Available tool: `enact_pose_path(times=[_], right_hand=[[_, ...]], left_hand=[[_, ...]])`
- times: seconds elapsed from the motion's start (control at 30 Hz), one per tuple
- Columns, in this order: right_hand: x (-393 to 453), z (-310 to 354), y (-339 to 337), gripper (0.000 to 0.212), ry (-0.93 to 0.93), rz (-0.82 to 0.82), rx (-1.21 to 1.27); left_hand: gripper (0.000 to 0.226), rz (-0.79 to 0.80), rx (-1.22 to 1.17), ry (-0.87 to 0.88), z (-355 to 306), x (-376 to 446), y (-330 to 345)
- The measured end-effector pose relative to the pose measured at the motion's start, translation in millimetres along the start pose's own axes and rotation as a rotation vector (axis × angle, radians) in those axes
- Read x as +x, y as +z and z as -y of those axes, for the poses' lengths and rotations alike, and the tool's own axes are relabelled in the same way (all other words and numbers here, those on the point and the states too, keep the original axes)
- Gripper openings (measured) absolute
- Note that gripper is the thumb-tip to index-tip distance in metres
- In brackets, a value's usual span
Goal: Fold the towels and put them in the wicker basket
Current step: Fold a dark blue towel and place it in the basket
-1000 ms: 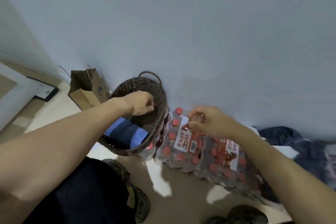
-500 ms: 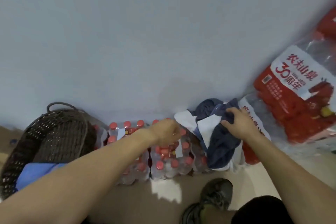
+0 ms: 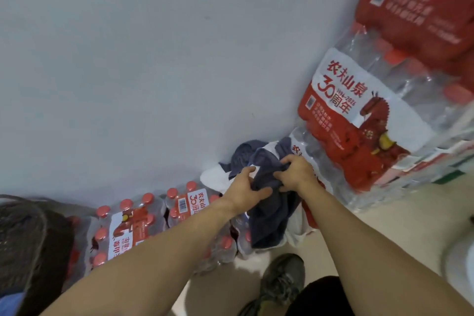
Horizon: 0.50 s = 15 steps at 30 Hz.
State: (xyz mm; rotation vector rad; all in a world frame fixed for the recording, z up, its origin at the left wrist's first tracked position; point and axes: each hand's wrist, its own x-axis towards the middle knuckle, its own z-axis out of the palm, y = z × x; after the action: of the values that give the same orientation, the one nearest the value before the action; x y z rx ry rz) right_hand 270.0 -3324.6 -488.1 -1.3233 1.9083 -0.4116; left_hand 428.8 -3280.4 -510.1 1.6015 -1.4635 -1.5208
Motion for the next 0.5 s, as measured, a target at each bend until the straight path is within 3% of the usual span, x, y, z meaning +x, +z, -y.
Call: enact_pose_path(times=[0.13,0.23,0.37,0.5], right_hand=[[-15.4,20.9,-11.6,0.025,-0.058,0.095,0.149],[-36.4,36.9,-16.3,0.025,-0.089,0.254,0.378],[-70.6,64.7,-17.1,0.027,-0.125,0.411,0.623],[-103.6,94.7,-6.3,0.037,-0.213,0.546,0.677]], left_hand=[[0.069,-0.017,-0.195,-0.021,-15.9,-9.5,-2.5],[0.054,-0.038,-0.181,0.106,-24.2,-22.7,-12.4],[0.052,-0.093,-0.127,0.187,-32.9,-55.9,-46.9],[0.04,-0.118,-0.126,0.222,-31.3,-94.4,-106.7]])
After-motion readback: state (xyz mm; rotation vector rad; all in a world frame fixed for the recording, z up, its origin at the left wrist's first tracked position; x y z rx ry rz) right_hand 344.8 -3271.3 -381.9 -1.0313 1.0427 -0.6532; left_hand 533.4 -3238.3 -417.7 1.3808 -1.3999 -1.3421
